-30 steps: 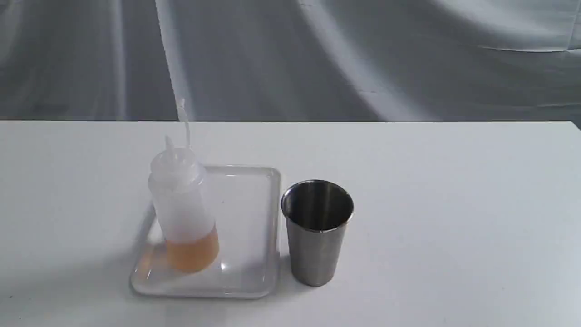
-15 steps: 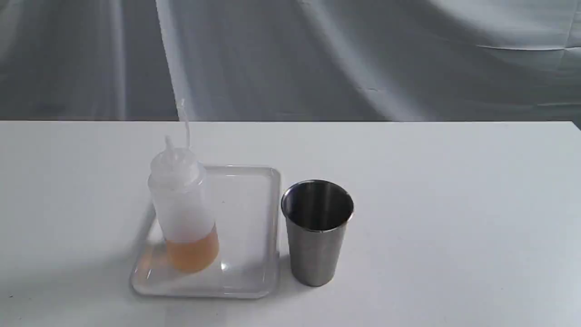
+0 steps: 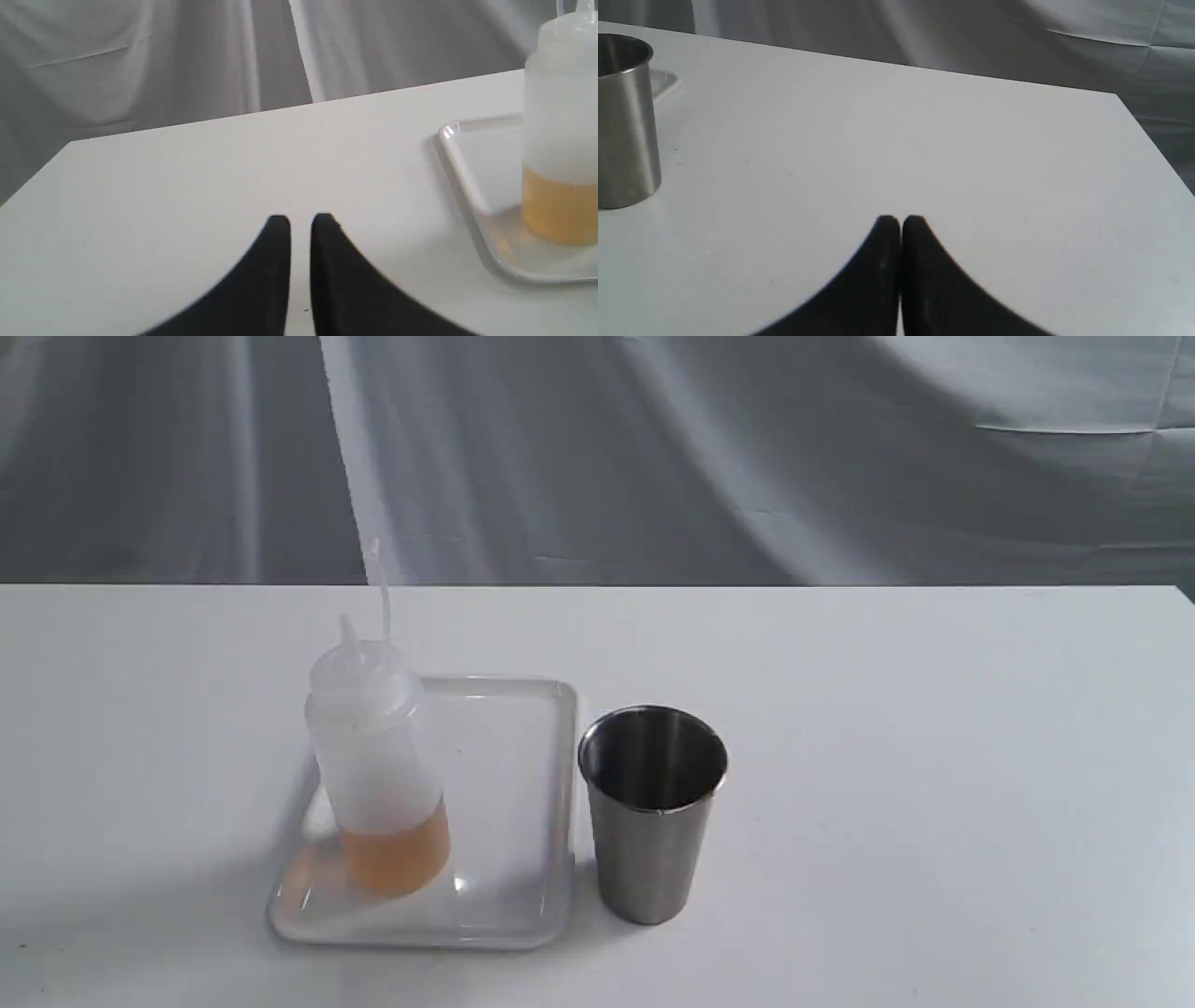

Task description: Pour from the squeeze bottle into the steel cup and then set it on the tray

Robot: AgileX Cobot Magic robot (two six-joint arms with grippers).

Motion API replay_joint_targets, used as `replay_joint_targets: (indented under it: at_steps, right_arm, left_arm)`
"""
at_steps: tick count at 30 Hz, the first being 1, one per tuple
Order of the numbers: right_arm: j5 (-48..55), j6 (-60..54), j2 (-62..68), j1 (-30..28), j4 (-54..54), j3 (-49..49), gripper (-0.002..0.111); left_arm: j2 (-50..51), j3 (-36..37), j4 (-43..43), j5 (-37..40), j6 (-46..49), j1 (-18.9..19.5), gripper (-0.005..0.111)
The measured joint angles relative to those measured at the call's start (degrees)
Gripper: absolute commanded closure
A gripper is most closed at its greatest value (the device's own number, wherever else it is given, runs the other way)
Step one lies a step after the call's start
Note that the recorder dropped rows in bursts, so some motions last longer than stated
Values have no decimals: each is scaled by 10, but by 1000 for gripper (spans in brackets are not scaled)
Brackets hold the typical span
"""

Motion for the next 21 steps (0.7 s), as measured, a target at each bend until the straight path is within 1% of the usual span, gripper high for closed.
replay_joint_targets:
  at_steps: [21]
  right_arm:
    - [0,0,0,0,9,0,108]
  left_arm:
    - [0,0,0,0,0,0,98]
